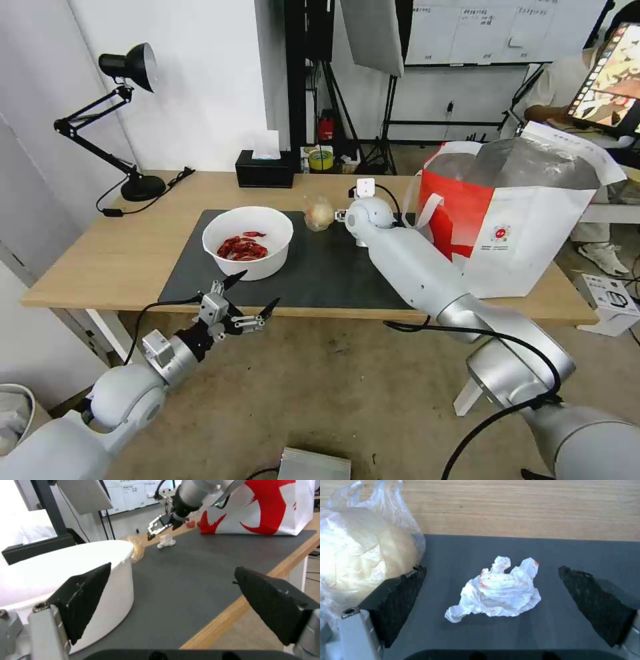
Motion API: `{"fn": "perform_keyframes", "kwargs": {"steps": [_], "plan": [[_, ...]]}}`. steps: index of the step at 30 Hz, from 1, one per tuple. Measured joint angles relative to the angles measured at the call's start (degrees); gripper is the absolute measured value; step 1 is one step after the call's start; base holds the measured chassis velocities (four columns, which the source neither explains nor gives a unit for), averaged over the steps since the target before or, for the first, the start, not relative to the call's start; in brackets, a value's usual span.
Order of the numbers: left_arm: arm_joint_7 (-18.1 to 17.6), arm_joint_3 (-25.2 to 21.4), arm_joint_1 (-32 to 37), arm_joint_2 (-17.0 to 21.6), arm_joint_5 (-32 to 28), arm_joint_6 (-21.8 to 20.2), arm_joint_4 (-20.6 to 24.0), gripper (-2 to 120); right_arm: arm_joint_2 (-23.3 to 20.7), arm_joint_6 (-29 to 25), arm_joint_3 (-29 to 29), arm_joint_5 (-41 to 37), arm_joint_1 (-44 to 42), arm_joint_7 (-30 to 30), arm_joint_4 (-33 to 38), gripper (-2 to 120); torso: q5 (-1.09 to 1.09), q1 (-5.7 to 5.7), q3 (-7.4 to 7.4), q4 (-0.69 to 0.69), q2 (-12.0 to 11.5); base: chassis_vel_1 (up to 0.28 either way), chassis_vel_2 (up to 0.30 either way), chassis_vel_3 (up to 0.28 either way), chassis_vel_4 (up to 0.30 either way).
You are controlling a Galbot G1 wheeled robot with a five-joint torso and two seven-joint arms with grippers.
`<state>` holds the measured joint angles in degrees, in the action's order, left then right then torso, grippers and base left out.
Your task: Pick up the trash from the table and place it into the takeout bag.
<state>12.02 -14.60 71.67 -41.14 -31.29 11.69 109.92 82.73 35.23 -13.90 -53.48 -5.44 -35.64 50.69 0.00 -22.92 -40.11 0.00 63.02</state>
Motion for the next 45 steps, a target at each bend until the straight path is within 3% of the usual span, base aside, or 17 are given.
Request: {"fn": "perform_keyframes", "kwargs": {"steps": [33, 37, 43, 45], "plan": [[0.1, -0.1, 0.1, 0.4, -0.4, 0.1, 0.2, 100, 0.1, 0.6, 0.3, 0.5, 0.3, 1.0, -2.5, 100, 0.0, 0.0, 0.0, 0.0, 0.0, 0.0, 0.0, 0.0, 0.0], [0.1, -0.1, 0.1, 0.3, -0.3, 0.1, 0.2, 100, 0.1, 0.6, 0.3, 0.5, 0.3, 1.0, -2.5, 95, 0.0, 0.0, 0.0, 0.0, 0.0, 0.0, 0.0, 0.0, 0.0], [0.1, 0.0, 0.0, 0.3, -0.3, 0.1, 0.2, 100, 0.1, 0.6, 0.3, 0.7, -0.1, 0.7, -2.5, 69, 0.0, 0.0, 0.0, 0.0, 0.0, 0.0, 0.0, 0.0, 0.0], [0.1, 0.0, 0.0, 0.3, -0.3, 0.1, 0.2, 100, 0.1, 0.6, 0.4, 0.7, -0.2, 0.7, -2.5, 66, 0.0, 0.0, 0.0, 0.0, 0.0, 0.0, 0.0, 0.0, 0.0]]}}
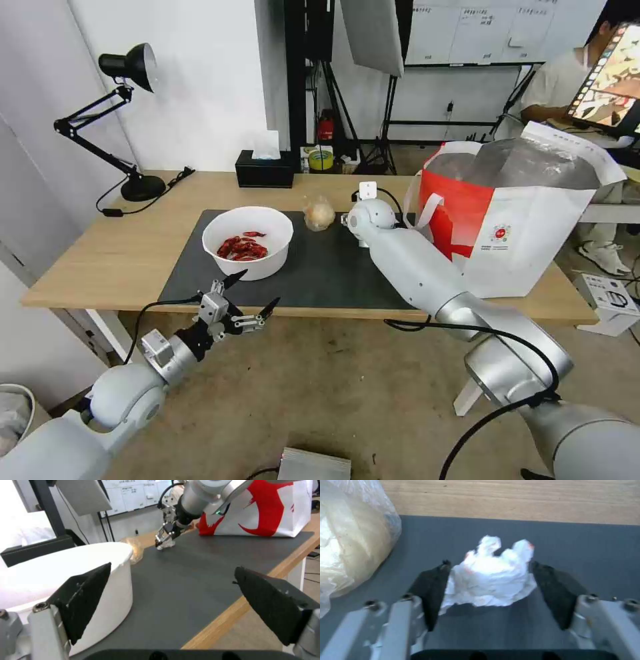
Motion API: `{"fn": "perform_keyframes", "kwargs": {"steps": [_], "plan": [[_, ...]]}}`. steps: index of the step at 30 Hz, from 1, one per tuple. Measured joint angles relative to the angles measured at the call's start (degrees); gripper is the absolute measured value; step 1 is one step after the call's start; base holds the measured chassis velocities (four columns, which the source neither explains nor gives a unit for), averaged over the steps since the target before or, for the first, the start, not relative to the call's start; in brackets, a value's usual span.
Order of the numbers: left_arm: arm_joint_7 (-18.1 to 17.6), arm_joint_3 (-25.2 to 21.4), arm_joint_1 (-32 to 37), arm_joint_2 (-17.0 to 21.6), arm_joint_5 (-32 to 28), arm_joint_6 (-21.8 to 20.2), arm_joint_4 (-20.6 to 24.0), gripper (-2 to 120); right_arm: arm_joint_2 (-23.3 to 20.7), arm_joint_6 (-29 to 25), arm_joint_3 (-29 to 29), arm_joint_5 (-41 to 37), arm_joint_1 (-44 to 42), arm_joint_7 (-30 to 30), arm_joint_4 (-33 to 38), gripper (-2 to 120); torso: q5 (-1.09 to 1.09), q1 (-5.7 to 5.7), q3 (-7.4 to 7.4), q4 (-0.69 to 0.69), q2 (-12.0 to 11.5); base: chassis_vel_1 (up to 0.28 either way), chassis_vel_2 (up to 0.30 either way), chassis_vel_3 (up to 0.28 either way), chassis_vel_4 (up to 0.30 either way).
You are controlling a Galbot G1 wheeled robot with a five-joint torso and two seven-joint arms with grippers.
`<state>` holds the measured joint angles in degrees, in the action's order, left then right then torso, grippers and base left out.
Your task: Pick up the trash from the table and place it into the takeout bag.
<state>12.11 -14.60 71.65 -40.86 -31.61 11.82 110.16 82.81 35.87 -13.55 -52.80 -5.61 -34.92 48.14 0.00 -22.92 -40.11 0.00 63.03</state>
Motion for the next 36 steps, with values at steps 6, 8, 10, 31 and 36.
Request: {"fn": "perform_keyframes", "kwargs": {"steps": [6, 8, 10, 31, 36], "plan": [[0.0, 0.0, -0.2, 0.1, 0.0, 0.0, 0.0, 100, 0.1, 0.0, 0.1, 0.0, -0.1, -0.1, 0.0, 45, 0.0, 0.0, 0.0, 0.0, 0.0, 0.0, 0.0, 0.0, 0.0], [0.0, 0.0, -0.2, 0.1, 0.0, 0.0, 0.0, 100, 0.1, 0.0, 0.1, 0.0, -0.1, -0.2, 0.0, 34, 0.0, 0.0, 0.0, 0.0, 0.0, 0.0, 0.0, 0.0, 0.0], [0.0, 0.1, -0.2, 0.1, 0.0, 0.0, 0.0, 100, 0.1, 0.0, 0.1, 0.0, -0.2, -0.2, 0.0, 30, 0.0, 0.0, 0.0, 0.0, 0.0, 0.0, 0.0, 0.0, 0.0], [0.0, -0.3, 0.1, 0.5, -0.1, 0.1, 0.3, 100, -6.2, -0.5, 0.0, -0.6, -0.1, -4.8, 13.7, 0, 0.0, 0.0, 0.0, 0.01, 0.0, 0.0, 0.0, 0.0, 0.0], [-0.1, -0.7, 0.6, 0.6, -0.1, 0.1, 0.7, 100, -8.5, -0.3, -0.5, -0.7, 0.5, -5.6, 18.6, 0, 0.0, 0.0, 0.0, 0.01, 0.0, 0.0, 0.0, 0.0, 0.0]]}}
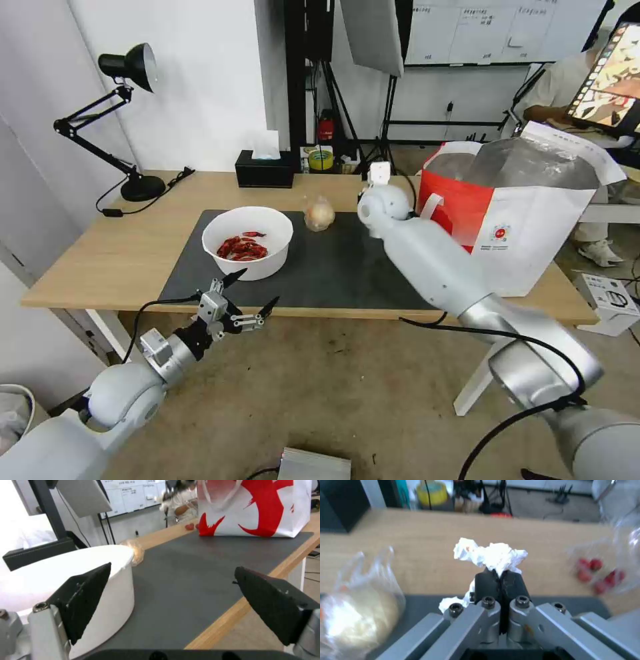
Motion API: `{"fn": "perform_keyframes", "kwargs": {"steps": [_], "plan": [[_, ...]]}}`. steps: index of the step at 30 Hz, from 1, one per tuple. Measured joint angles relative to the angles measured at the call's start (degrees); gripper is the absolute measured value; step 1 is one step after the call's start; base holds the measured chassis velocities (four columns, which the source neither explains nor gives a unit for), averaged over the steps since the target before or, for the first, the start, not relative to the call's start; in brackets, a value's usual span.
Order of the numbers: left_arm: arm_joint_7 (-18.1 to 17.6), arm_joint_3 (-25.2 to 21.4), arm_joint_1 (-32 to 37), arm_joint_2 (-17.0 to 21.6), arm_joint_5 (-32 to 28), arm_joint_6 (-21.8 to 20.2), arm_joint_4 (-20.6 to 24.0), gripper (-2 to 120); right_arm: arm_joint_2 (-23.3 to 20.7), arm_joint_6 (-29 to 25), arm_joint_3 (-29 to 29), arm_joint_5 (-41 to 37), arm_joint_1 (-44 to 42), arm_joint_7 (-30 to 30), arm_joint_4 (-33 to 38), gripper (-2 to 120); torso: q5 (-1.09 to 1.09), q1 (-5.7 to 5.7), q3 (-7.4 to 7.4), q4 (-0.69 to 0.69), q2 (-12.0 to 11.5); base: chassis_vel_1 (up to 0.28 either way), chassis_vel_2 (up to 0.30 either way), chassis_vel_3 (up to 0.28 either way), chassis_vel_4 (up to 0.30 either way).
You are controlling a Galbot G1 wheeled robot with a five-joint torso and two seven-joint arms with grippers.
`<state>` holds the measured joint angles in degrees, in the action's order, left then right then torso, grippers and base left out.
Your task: Pick up the trash from the table and place it into the takeout bag.
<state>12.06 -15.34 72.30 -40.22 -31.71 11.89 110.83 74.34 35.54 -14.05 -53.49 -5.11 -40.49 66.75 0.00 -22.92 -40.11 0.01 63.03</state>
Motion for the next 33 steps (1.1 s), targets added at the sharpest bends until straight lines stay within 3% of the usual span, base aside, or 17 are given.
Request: {"fn": "perform_keyframes", "kwargs": {"steps": [15, 20, 22, 25, 30, 33], "plan": [[0.0, -5.7, 6.1, -0.4, 0.2, 0.0, 2.2, 100, -2.9, 1.5, -1.6, -0.9, 4.8, -4.2, 12.9, 0, 0.0, 0.0, 0.0, 0.0, 0.0, 0.0, 0.0, 0.0, 0.0], [0.2, -12.5, 12.4, -2.4, 1.1, 0.5, 4.2, 100, -2.0, 3.6, -2.0, -1.4, 6.7, -7.8, 15.0, 0, 0.0, 0.0, 0.0, 0.01, 0.0, 0.0, 0.0, 0.0, 0.0], [0.4, -14.8, 14.8, -3.3, 1.6, 0.9, 4.8, 100, -1.6, 4.7, -1.9, -2.4, 7.3, -9.4, 16.0, 0, 0.0, 0.0, 0.0, -0.06, 0.0, 0.0, 0.0, 0.0, 0.0], [0.8, -16.3, 16.4, -4.0, 1.9, 1.2, 5.2, 100, -4.3, 5.8, -0.9, -6.6, 7.8, -13.4, 19.9, 0, 0.02, 0.01, 0.01, -0.04, 0.0, 0.0, 0.0, 0.0, 0.0], [1.2, -16.3, 16.2, -4.0, 2.0, 1.3, 4.8, 100, -7.8, 5.9, 0.1, -8.6, 7.7, -14.2, 22.0, 0, -0.01, 0.0, 0.0, 0.02, 0.0, 0.0, 0.0, 0.0, 0.0], [1.2, -16.3, 15.7, -3.7, 1.9, 1.4, 4.3, 100, -13.4, 5.9, 1.1, -10.7, 6.4, -14.5, 25.1, 0, -0.01, 0.01, 0.0, 0.0, 0.0, 0.0, 0.0, 0.0, 0.0]]}}
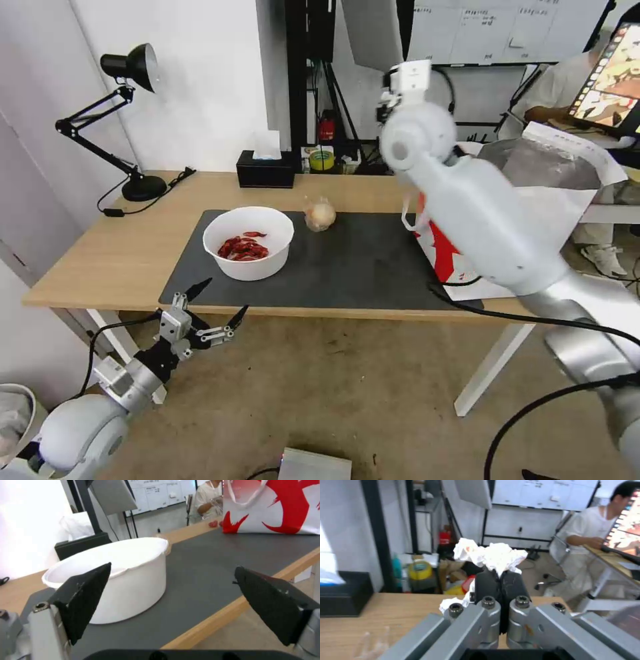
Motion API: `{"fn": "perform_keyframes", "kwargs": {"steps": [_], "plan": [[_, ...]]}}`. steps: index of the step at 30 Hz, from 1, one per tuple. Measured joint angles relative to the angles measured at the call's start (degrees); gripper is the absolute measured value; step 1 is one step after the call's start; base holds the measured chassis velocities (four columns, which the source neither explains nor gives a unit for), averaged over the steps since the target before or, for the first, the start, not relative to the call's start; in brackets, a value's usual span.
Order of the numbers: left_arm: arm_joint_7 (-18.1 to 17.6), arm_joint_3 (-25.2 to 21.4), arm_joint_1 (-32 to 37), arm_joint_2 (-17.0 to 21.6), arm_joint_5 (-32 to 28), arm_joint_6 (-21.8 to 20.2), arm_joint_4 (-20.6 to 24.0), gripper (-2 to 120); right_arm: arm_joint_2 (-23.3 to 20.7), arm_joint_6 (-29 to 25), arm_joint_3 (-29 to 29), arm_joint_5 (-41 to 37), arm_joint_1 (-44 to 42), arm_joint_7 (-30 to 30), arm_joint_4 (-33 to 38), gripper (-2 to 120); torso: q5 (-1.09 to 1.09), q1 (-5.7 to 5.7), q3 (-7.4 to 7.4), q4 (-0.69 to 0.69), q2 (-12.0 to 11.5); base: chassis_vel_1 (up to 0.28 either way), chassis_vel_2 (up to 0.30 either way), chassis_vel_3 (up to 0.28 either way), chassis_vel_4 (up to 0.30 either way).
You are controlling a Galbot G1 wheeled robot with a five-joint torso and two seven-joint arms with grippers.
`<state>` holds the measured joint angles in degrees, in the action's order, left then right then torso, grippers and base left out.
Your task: Pick up the trash from the table and place it into the takeout bag.
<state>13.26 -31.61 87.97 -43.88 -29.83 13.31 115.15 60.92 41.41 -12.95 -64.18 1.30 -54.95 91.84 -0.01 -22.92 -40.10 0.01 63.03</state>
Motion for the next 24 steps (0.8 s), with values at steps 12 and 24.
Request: {"fn": "perform_keyframes", "kwargs": {"steps": [12, 24], "plan": [[-0.1, 1.4, -1.5, 1.0, -0.3, -0.1, 0.1, 100, -12.7, -0.1, 5.1, -3.1, -9.1, 0.1, 7.1, 0, -0.01, 0.0, 0.0, 0.01, 0.0, 0.0, 0.0, 0.0, 0.0], [-0.3, 2.7, -2.4, 1.3, -0.3, -0.2, 0.2, 100, -16.1, -1.8, 10.5, -9.5, -17.0, -1.6, 11.4, 12, 0.01, 0.0, 0.0, -0.01, 0.0, 0.0, 0.0, 0.0, 0.0]]}}
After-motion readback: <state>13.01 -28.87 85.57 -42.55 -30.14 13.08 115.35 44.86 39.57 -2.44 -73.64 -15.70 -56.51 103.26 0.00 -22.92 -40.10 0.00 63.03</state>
